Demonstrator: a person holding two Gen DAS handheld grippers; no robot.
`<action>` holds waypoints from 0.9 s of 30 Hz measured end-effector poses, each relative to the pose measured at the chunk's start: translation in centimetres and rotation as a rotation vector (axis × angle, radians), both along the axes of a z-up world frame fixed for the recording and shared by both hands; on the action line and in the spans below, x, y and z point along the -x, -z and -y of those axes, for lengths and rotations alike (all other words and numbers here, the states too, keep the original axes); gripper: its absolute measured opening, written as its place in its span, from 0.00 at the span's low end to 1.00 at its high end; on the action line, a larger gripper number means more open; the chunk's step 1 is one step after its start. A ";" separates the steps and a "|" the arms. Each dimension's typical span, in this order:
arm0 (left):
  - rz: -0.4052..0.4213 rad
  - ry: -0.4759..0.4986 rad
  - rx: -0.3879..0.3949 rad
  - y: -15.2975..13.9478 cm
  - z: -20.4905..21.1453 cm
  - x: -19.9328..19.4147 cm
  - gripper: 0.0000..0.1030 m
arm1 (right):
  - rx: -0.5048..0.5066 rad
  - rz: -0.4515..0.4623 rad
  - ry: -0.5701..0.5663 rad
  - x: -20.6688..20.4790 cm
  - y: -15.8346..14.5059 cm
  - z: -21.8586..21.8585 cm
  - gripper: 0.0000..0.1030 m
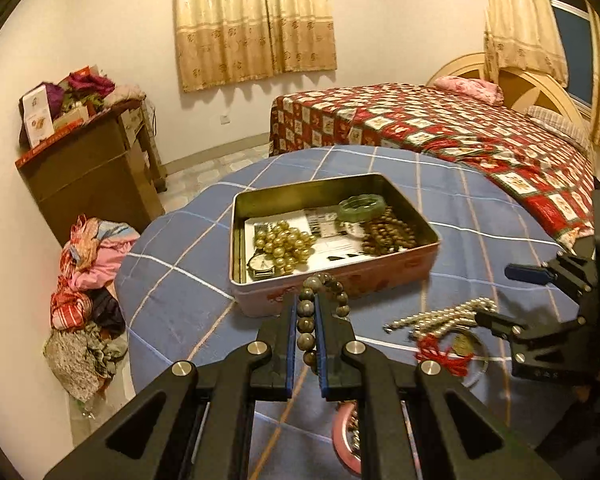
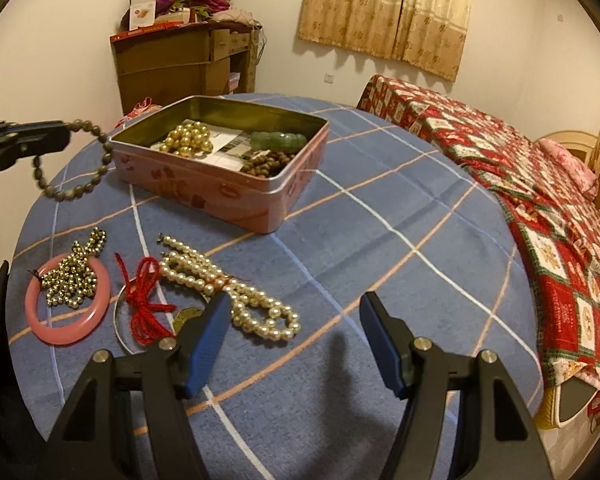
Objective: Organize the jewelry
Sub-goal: 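Grasp the dark bead strand with the left tool while the right tool reaches the pearl necklace, then close the right tool on the pearl necklace and lift it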
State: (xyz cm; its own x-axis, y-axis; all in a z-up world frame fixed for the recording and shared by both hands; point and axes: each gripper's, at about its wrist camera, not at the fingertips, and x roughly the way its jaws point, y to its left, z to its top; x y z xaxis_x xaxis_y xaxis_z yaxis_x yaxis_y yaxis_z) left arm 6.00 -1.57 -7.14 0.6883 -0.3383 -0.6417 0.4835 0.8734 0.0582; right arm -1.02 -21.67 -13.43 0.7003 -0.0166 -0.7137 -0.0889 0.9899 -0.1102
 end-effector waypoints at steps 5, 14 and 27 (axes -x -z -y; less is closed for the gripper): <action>-0.016 -0.004 0.004 0.9 -0.1 -0.6 0.07 | 0.011 -0.048 -0.016 -0.8 1.0 -0.3 0.65; -0.018 -0.002 0.014 0.8 -0.2 -0.7 0.07 | -0.030 -0.085 -0.050 -1.1 1.0 -0.3 0.10; 0.015 0.008 0.030 -1.0 -0.2 -0.2 0.07 | -0.043 0.026 -0.024 0.3 -2.1 0.1 0.08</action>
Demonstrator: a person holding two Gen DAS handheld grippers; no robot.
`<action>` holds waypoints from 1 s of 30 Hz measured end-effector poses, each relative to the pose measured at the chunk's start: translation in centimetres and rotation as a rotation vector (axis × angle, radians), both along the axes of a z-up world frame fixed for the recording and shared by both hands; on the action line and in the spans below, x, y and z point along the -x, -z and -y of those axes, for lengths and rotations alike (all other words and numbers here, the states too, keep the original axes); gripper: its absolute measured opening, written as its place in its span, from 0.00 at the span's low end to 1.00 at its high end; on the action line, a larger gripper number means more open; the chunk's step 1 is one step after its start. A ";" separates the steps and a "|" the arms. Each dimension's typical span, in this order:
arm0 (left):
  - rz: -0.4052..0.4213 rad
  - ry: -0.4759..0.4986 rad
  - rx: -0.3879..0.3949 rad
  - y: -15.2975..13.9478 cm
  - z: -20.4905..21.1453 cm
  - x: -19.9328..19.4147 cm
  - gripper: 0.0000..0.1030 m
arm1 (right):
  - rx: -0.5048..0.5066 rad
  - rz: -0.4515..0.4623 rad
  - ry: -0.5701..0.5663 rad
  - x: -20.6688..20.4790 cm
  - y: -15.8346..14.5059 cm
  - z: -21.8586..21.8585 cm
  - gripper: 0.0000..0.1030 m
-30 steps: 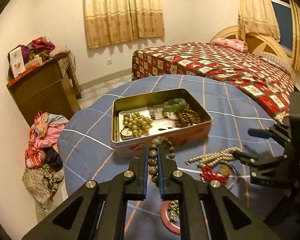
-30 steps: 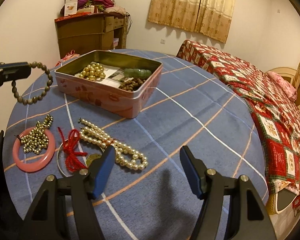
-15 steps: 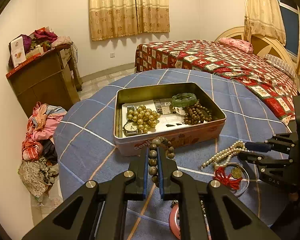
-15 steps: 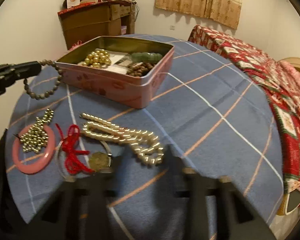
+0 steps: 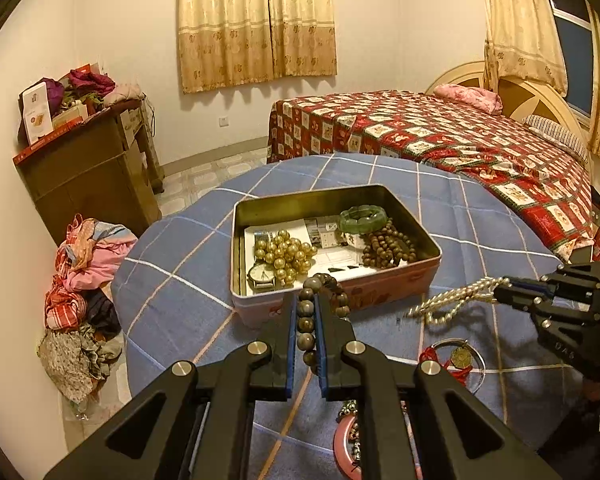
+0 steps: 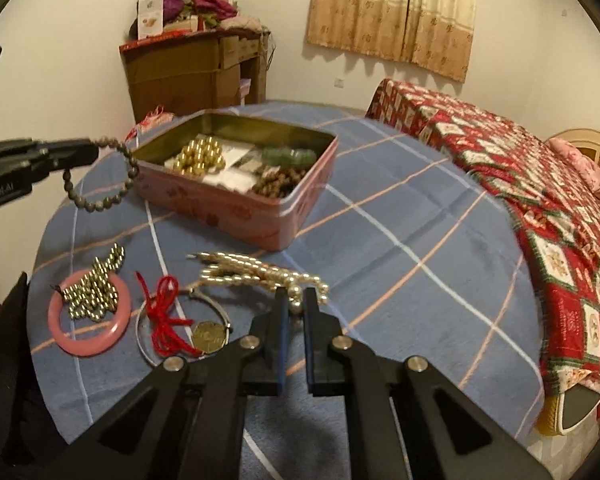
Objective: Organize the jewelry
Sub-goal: 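Close the right tool on the pearl necklace and lift it, then carry the dark beads with the left tool over the tin while the right tool carries the pearls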
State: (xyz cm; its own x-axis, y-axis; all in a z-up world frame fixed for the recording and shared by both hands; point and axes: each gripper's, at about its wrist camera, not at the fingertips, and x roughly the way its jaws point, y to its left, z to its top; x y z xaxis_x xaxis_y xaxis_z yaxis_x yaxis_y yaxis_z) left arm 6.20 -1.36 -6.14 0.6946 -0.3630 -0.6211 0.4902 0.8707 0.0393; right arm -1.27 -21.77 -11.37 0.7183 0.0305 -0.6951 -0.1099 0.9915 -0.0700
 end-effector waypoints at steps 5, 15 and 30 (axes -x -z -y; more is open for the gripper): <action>0.026 -0.006 0.010 -1.2 0.0 0.0 0.07 | 0.002 0.051 0.009 0.2 -2.1 0.1 0.08; 0.074 -0.012 0.013 -3.4 0.1 -0.2 0.07 | 0.025 0.121 0.022 0.2 -4.7 0.4 0.08; 0.102 -0.017 -0.007 -4.4 1.0 -1.8 0.07 | 0.044 0.194 0.007 -1.5 -7.4 -0.1 0.08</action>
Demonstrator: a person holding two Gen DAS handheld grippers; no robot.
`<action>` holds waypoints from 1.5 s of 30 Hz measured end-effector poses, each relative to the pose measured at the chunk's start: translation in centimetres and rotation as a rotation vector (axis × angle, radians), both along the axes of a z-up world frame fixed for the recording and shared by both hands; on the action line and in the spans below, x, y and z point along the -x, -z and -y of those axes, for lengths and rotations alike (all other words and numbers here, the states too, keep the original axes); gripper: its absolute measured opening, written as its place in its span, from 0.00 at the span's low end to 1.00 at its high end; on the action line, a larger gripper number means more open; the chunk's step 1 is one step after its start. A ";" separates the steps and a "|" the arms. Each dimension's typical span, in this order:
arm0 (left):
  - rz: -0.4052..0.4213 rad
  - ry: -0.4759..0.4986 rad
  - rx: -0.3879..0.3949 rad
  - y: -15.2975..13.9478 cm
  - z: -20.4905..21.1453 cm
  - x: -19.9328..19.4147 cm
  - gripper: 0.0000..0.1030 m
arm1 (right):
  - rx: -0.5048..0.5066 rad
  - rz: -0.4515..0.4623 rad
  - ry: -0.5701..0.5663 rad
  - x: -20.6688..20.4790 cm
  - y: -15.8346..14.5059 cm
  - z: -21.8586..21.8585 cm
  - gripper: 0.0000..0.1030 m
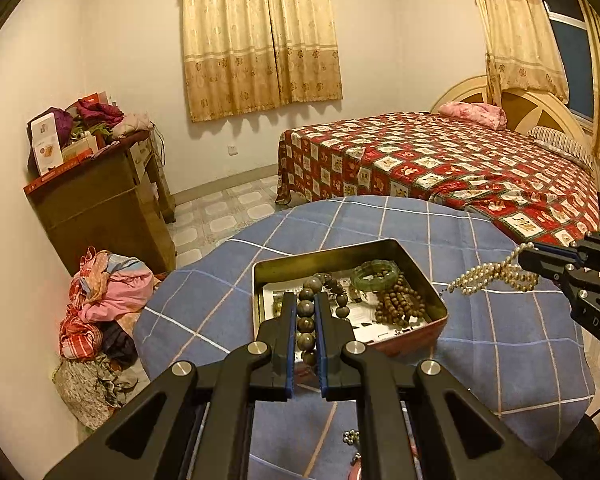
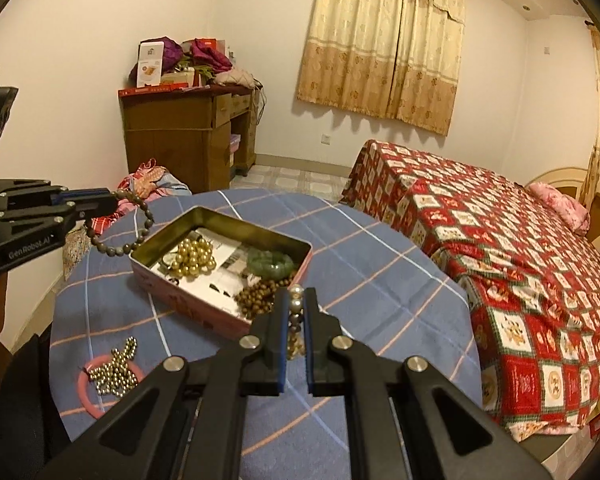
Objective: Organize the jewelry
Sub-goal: 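Carry the dark beads with the left tool over the tin while the right tool carries the pearls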
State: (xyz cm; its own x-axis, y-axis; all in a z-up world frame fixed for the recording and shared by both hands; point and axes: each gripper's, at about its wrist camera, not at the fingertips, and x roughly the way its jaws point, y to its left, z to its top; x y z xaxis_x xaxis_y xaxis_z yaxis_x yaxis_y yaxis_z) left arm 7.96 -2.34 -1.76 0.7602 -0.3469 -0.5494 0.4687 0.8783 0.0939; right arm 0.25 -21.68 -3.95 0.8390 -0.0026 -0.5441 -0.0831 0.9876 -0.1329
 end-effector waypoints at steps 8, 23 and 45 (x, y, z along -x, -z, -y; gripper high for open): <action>0.014 -0.005 -0.021 -0.2 0.1 -0.9 0.07 | 0.014 0.025 -0.017 -0.9 -0.8 -0.8 0.08; 0.024 -0.020 -0.051 -0.2 0.5 -3.2 0.07 | 0.035 0.045 -0.034 -2.9 -1.5 -1.9 0.08; 0.017 -0.042 -0.079 0.8 0.8 -6.2 0.07 | 0.038 0.046 -0.031 -3.9 -1.4 -1.9 0.08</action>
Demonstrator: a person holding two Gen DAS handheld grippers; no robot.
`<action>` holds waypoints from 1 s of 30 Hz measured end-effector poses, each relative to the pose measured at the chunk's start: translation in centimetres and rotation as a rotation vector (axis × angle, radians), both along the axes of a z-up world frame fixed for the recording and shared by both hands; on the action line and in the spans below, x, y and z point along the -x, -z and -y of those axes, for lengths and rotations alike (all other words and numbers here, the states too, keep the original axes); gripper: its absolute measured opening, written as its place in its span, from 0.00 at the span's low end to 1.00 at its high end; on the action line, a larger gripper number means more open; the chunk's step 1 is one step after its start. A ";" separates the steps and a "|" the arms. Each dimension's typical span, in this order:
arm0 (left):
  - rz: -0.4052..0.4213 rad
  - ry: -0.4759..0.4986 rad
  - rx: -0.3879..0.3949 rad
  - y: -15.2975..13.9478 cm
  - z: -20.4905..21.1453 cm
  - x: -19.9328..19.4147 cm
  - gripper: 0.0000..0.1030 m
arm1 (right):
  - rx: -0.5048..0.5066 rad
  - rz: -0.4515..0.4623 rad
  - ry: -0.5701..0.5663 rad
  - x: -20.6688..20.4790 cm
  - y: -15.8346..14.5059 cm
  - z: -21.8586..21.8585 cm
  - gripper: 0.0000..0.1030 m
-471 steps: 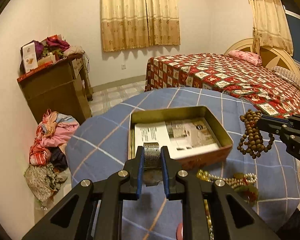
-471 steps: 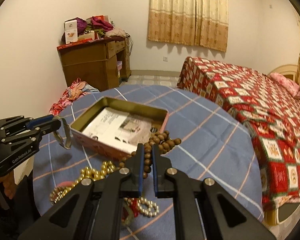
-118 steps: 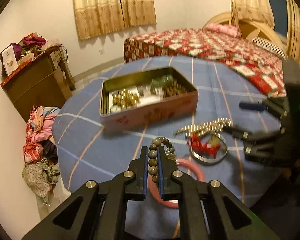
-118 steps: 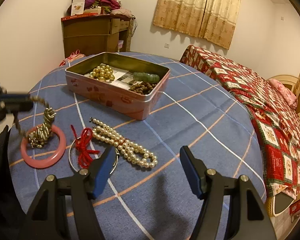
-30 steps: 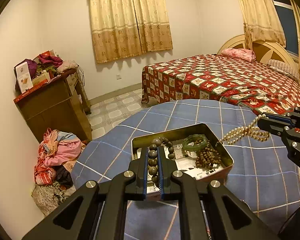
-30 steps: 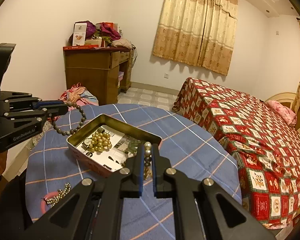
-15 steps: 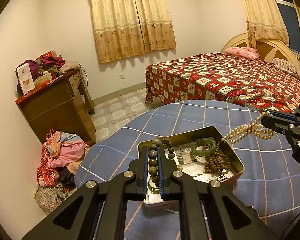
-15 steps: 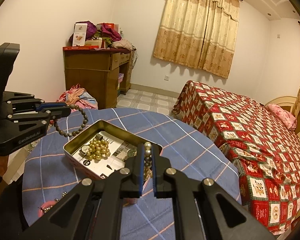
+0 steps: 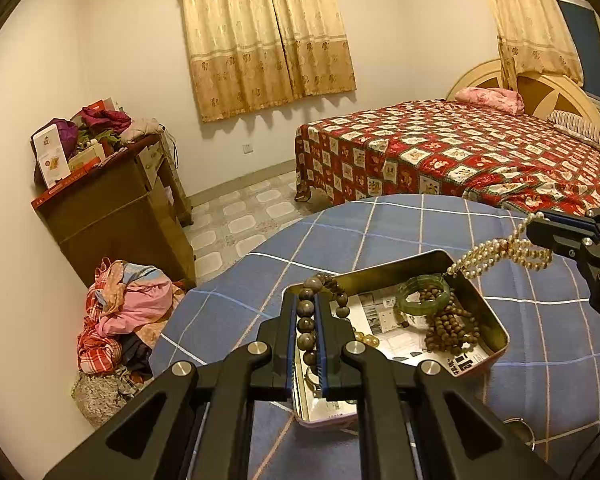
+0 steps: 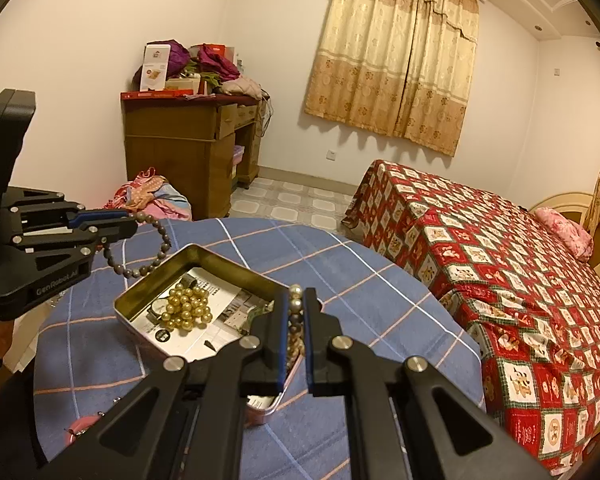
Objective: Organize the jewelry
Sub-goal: 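Carry the dark beads with the left tool over the tin while the right tool carries the pearls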
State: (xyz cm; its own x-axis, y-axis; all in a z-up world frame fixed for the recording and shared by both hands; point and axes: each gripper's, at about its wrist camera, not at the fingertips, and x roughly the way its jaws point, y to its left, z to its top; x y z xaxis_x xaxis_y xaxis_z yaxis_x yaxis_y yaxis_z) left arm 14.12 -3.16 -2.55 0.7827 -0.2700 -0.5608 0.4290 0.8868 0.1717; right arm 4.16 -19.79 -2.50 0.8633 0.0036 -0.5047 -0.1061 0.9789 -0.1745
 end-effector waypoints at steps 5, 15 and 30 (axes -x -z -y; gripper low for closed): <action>-0.004 0.005 -0.009 0.4 0.4 -0.7 0.07 | -0.001 -0.012 0.001 -0.8 0.2 0.0 0.08; -0.032 0.009 -0.029 1.6 0.9 -2.2 0.07 | 0.002 -0.031 -0.001 -3.3 1.3 -0.5 0.08; -0.079 0.021 -0.066 3.9 1.7 -3.4 0.07 | 0.016 -0.085 -0.017 -5.9 4.0 -2.0 0.08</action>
State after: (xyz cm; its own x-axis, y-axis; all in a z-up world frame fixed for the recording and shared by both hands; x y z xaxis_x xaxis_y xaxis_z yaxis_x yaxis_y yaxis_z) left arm 17.57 -4.87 -6.42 0.7300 -0.2466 -0.6374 0.4619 0.8655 0.1941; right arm 10.05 -17.81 -6.54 0.8171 0.0091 -0.5764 -0.1378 0.9740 -0.1799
